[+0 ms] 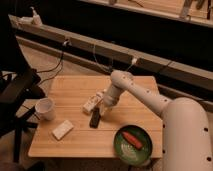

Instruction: Push the eraser across the table

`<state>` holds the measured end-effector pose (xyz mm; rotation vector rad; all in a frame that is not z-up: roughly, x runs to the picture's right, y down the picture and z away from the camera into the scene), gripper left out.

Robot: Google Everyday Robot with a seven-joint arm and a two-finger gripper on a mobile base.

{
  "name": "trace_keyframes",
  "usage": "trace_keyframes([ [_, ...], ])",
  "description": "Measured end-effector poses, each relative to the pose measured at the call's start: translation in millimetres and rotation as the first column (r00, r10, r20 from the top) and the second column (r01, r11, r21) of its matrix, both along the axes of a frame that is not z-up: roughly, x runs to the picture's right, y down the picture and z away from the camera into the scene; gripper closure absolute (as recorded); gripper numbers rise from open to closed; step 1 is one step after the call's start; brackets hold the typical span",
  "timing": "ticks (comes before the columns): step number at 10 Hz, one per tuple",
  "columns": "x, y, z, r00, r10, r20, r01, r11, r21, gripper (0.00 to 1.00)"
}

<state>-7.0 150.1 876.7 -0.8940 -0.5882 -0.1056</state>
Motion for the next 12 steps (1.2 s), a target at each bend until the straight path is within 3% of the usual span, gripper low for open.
trace_keyframes([
  [8, -18.6, -22.9, -12.2, 0.997, 0.022, 0.072, -0.028, 0.9965, 0.079, 1.0],
  [10, -17.0, -27.1, -14.8, 0.997, 0.027, 0.071, -0.035, 0.9941, 0.102, 1.0],
  [12, -0.1, -29.3, -13.9, 0.998, 0.051, 0.026, -0.053, 0.9926, 0.109, 1.0],
])
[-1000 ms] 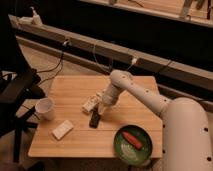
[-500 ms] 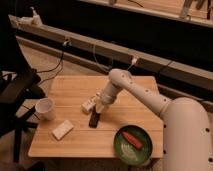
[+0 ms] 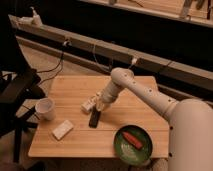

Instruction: Push the eraser across the table

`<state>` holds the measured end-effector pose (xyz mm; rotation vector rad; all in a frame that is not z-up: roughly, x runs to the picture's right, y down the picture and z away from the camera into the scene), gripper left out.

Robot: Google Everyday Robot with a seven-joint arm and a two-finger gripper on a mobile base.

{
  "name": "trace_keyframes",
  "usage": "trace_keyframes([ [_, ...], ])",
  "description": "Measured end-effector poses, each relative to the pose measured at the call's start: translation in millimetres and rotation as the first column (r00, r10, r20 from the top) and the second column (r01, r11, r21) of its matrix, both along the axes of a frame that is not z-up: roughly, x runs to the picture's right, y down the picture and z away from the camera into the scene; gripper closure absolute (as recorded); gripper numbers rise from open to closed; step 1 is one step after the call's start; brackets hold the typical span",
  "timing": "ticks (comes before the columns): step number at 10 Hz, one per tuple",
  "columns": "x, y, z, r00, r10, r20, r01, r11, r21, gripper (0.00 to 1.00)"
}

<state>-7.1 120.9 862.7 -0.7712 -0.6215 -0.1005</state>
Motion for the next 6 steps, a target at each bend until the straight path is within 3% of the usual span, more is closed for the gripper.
trace_keyframes([
  [2, 22.8, 0.7, 4.1, 0.998, 0.031, -0.049, -0.032, 0.9994, -0.016, 0.99],
  [5, 25.1, 8.9, 5.2, 1.0, 0.018, -0.024, -0.019, 0.9994, -0.028, 0.75],
  [6, 14.5, 7.4, 3.9, 1.0, 0.013, -0.01, -0.013, 0.9994, -0.033, 0.73],
])
